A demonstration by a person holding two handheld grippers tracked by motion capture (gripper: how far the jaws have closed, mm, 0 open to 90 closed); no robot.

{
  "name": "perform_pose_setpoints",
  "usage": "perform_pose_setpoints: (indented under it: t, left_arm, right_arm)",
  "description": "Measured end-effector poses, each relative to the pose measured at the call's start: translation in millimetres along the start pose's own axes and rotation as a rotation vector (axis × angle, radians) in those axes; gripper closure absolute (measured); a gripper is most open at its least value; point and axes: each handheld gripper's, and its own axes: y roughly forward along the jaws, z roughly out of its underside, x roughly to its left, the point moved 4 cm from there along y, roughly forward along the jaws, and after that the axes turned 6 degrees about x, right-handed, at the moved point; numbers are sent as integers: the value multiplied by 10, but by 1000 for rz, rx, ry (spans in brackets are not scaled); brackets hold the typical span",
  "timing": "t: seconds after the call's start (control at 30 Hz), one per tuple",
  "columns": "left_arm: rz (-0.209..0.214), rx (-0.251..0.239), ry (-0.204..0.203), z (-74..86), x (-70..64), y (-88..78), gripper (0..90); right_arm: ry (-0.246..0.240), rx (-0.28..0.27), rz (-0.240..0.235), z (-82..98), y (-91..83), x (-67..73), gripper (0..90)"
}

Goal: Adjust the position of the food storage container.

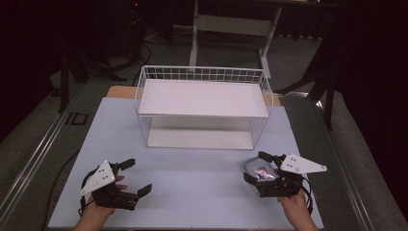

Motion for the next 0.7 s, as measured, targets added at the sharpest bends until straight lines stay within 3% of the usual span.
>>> perform_pose_setpoints:
  t: [0.37,0.47,0.6,0.7]
  left_arm:
    - [10,4,-5,8,7,14,10]
    - [12,0,-16,11,11,17,10]
    - [11,7,-15,22,20,20,10]
    - [13,6,-15,23,19,23,10]
  right_arm:
    - [-13,8,3,-27,69,-60,134]
    - [-14,-18,13,-69,63,-110,123]
    - [-13,-46,80,-110,38,-233,113]
    - [-28,-21,127,-105,15,-335,125]
